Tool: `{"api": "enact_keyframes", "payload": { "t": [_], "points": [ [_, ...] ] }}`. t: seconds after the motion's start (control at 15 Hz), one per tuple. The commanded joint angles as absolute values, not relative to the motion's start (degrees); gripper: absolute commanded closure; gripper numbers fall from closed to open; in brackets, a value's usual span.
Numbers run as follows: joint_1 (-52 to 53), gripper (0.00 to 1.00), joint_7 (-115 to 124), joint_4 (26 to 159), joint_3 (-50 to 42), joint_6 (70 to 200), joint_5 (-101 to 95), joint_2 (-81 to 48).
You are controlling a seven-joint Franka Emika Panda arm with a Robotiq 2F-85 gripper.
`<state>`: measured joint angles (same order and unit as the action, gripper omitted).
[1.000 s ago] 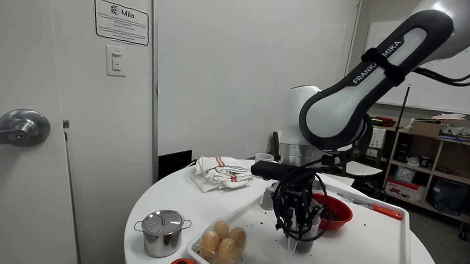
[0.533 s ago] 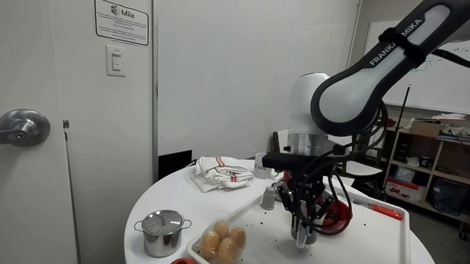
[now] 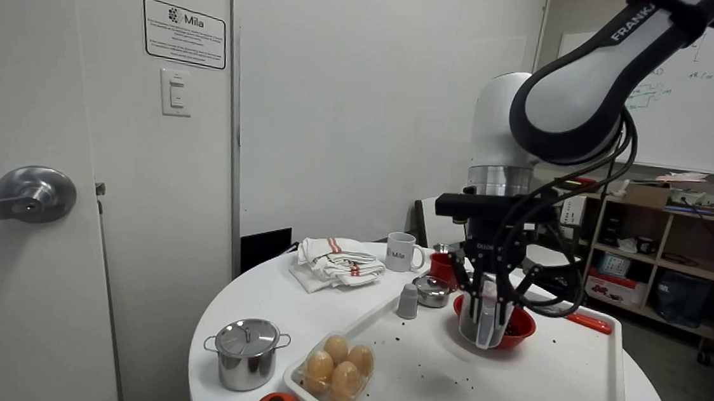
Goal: Pour some of the contents in the clear jar into the red bowl
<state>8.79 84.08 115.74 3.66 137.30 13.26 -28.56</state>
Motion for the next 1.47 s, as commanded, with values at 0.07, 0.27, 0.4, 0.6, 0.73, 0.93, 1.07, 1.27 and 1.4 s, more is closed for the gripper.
{"api": "enact_keyframes", "payload": {
  "t": [0.07, 0.27, 0.4, 0.6, 0.73, 0.93, 1.07, 1.27, 1.4],
  "points": [
    [6.93, 0.93, 81.49, 126.00, 3.85, 136.22, 17.56, -16.00],
    [5.43, 0.93, 80.47, 128.92, 3.70, 134.26, 19.97, -11.52],
    [4.66, 0.93, 79.35, 129.78, 3.38, 132.21, 20.70, -9.77],
    [5.43, 0.74, 81.31, 128.10, 2.96, 131.24, 17.91, -11.54],
    [5.62, 0.74, 81.31, 128.37, 3.03, 130.17, 17.35, -11.30],
    [5.81, 0.74, 81.31, 128.51, 3.12, 130.12, 17.29, -11.29],
    [5.71, 0.93, 82.30, 127.27, 3.09, 129.94, 18.23, -12.59],
    [4.15, 0.93, 82.85, 123.15, 2.66, 126.21, 22.57, -15.74],
    [2.96, 0.93, 83.14, 121.14, 2.08, 125.10, 25.45, -17.08]
  ]
}}
